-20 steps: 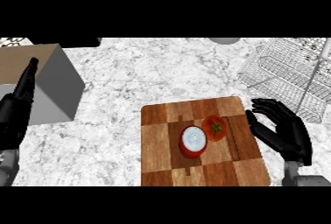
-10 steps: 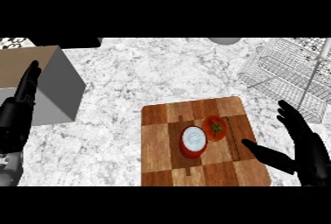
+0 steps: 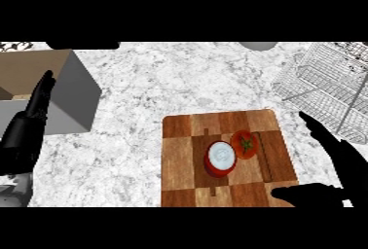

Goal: Pick the can from the cutting board and place it in the tiered basket

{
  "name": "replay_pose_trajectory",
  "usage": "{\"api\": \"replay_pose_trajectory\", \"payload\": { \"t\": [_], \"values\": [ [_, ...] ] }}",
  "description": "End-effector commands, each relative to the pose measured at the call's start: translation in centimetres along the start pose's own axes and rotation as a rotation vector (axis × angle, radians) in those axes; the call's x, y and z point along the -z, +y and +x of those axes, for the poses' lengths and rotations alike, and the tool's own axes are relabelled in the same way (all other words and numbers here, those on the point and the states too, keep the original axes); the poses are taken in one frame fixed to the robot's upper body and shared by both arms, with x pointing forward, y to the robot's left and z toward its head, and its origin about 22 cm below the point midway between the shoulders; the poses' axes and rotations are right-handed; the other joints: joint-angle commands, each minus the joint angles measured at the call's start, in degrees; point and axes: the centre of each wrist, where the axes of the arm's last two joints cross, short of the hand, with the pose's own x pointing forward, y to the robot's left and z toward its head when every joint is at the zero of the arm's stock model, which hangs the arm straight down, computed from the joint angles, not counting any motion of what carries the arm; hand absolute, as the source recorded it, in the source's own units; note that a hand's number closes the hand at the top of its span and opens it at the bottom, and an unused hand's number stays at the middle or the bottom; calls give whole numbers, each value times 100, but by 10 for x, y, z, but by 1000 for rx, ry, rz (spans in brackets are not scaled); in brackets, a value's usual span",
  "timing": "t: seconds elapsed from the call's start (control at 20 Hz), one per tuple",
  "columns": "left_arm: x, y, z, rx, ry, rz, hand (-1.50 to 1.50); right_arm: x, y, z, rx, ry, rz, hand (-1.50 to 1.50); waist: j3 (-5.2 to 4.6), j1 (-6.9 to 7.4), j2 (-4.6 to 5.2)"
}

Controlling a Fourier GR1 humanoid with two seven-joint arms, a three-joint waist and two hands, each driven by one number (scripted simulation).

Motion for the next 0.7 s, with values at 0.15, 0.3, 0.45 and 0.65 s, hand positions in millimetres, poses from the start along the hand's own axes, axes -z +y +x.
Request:
{"api": "replay_pose_trajectory", "payload": {
  "t": [0.15,0.3,0.45,0.65],
  "values": [
    [2,-16,-31,-16,192,-33,0,-4,4,59,-93,129,47,-150,-96,90,137],
    [-4,-14,-42,-10,202,-37,0,6,6,60,-96,198,93,-150,-91,61,146],
    [-8,-12,-37,-8,190,-39,0,10,16,68,-108,252,136,-150,-91,115,122],
    [2,-20,-30,-6,187,-23,0,22,31,70,-171,300,157,-150,-85,59,133]
  ]
}}
